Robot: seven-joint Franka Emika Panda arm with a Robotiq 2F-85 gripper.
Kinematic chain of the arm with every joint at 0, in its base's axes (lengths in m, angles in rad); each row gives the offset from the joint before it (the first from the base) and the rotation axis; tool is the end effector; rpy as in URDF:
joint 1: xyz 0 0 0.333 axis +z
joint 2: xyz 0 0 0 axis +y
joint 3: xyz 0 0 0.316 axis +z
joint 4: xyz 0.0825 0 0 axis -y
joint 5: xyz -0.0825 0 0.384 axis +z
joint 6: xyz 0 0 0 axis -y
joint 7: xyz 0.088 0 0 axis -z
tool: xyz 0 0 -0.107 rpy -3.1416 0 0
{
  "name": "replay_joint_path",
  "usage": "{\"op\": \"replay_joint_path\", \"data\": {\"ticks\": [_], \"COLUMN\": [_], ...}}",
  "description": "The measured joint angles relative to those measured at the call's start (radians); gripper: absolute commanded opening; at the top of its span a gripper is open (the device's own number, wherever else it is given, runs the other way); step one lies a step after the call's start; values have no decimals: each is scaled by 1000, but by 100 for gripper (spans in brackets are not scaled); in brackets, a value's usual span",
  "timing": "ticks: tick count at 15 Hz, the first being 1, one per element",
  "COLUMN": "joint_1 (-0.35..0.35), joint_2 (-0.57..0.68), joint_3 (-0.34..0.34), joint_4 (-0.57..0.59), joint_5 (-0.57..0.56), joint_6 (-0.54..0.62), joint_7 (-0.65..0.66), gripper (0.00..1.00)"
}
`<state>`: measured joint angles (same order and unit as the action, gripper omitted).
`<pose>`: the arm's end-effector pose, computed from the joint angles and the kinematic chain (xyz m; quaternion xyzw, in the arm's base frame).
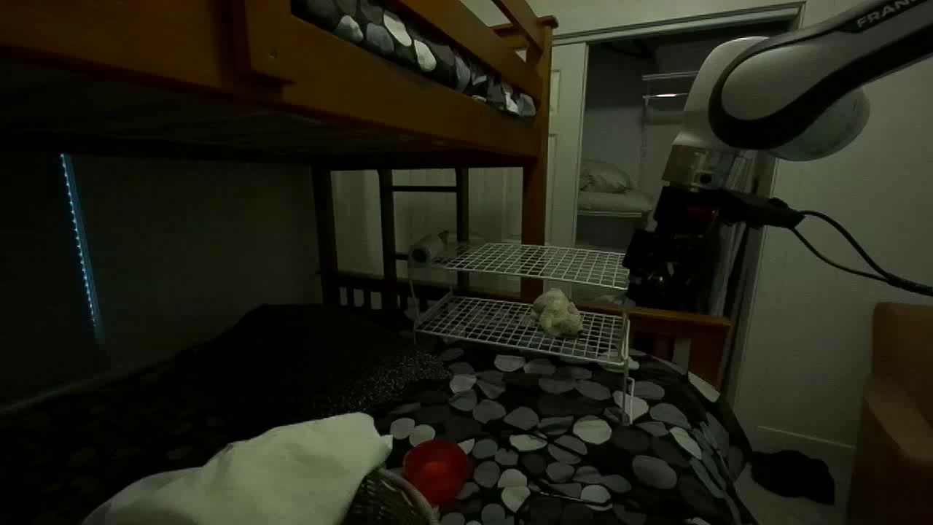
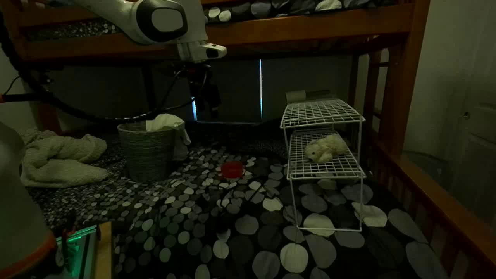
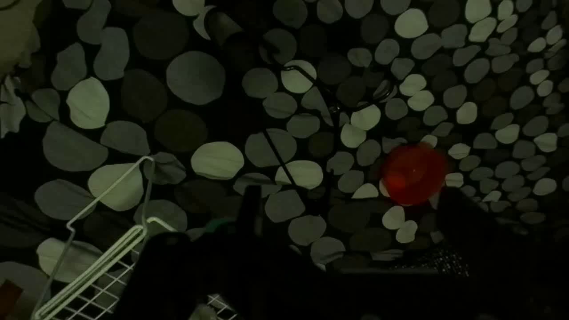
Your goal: Put the towel on top of the shelf
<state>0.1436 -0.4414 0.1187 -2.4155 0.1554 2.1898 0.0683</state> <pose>0.4176 0.1212 0.4922 -0.9918 -0.0553 -0.0988 0.0590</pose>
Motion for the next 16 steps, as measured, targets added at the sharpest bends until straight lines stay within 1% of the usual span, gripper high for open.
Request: {"op": "replay_joint_path", "data": {"ticks": [4, 5, 7, 13, 14, 16], "joint_1": [4, 19, 81, 308, 337, 373], "joint_2": [1, 4, 17, 94, 117, 189], "joint_3": [3, 11, 48, 237, 263, 304], "joint_4": [2, 7, 21, 98, 116, 152], "joint_5": [0, 3, 37, 170, 182, 184], "joint_6": [0, 0, 1, 19, 36, 115], "joint_7": [-9, -29, -56, -58, -68, -117], "gripper": [100, 100, 100, 100, 100, 100]}}
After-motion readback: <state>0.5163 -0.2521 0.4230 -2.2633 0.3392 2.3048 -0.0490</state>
